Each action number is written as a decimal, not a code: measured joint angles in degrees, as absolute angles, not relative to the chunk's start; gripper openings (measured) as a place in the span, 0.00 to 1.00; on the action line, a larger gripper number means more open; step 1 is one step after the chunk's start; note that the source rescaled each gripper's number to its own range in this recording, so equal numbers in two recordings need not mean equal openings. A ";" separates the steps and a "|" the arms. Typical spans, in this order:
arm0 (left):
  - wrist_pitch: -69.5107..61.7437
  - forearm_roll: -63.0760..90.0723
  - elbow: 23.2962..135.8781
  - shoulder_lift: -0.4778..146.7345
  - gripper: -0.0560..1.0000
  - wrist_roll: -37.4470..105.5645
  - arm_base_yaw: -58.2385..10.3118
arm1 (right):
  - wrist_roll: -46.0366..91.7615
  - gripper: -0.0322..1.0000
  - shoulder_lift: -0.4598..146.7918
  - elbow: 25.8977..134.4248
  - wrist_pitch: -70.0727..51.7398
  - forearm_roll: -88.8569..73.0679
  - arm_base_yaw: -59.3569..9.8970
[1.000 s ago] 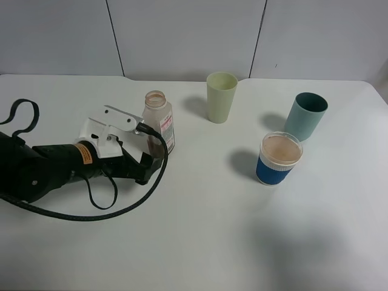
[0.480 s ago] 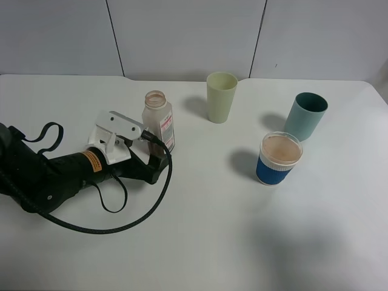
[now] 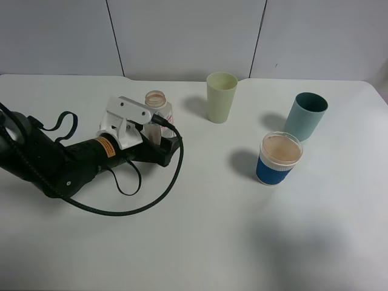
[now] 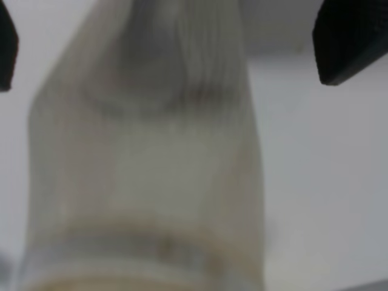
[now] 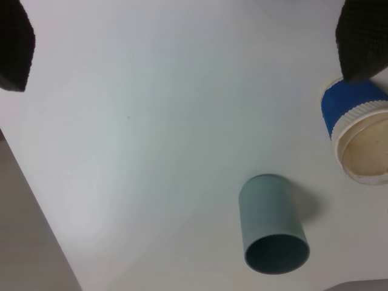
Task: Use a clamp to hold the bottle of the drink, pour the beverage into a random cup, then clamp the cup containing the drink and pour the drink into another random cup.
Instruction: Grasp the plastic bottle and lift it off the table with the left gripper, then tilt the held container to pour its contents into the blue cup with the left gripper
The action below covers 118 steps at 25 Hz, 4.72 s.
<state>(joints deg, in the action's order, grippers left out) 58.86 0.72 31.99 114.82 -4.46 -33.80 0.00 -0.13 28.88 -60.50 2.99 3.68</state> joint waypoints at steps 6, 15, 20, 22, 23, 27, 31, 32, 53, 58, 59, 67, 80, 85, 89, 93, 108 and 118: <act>58.93 0.72 35.45 118.74 0.97 -4.46 -33.80 | 0.00 1.00 -0.13 28.88 -60.50 2.99 3.68; 59.50 0.72 36.54 120.09 0.78 -4.46 -33.80 | 0.00 1.00 -0.13 28.88 -60.50 2.99 3.68; 59.50 0.74 36.54 120.09 0.14 -4.46 -33.80 | 0.00 1.00 -0.13 28.88 -60.50 2.99 3.68; 59.50 0.34 36.54 120.09 0.06 -4.27 -33.80 | 0.00 1.00 -0.13 28.88 -60.50 2.99 3.68; 59.50 0.00 36.54 120.09 0.07 -4.16 -33.80 | 0.00 1.00 -0.13 28.88 -60.50 2.99 3.68; 59.50 0.00 36.54 120.09 0.07 -4.02 -33.80 | 0.00 1.00 -0.13 28.88 -60.50 2.99 3.68; 59.45 0.00 36.54 120.09 0.07 -2.74 -33.80 | 0.00 1.00 -0.13 28.88 -60.50 2.99 3.68; 59.37 0.00 36.54 120.09 0.07 -2.15 -33.80 | 0.00 1.00 -0.13 28.88 -60.50 2.99 3.68; 46.79 39.97 39.18 105.47 0.07 39.84 -39.04 | 0.00 1.00 -0.13 28.88 -60.50 2.99 3.68; 46.09 52.06 43.27 104.69 0.07 58.19 -43.69 | 0.00 1.00 -0.13 28.88 -60.50 2.99 3.68; 46.09 54.12 44.27 104.69 0.07 62.30 -44.62 | 0.00 1.00 -0.13 28.88 -60.50 2.99 3.68; 46.18 67.49 51.67 104.69 0.07 85.91 -52.17 | 0.00 1.00 -0.13 28.88 -60.50 2.99 3.68; 47.74 78.28 60.79 108.78 0.07 106.16 -59.00 | 0.00 1.00 -0.13 28.88 -60.50 2.99 3.68; 47.68 83.20 65.18 112.47 0.07 112.35 -60.11 | 0.00 1.00 -0.13 28.88 -60.50 2.99 3.68; 46.31 86.32 69.00 115.09 0.07 116.96 -60.89 | 0.00 1.00 -0.13 28.88 -60.50 2.99 3.68; 45.40 88.13 71.54 117.67 0.07 120.35 -61.71 | 0.00 1.00 -0.13 28.88 -60.50 2.99 3.68; 47.23 83.84 72.83 120.49 0.07 126.70 -62.71 | 0.00 1.00 -0.13 28.88 -60.50 3.04 3.68; 48.69 79.44 72.83 120.49 0.07 126.70 -62.71 | 0.00 1.00 -0.13 28.88 -60.50 3.04 3.68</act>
<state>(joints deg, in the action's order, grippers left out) 48.69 79.44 72.83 120.49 126.70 -62.71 0.00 -0.13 28.88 -60.50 3.04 3.68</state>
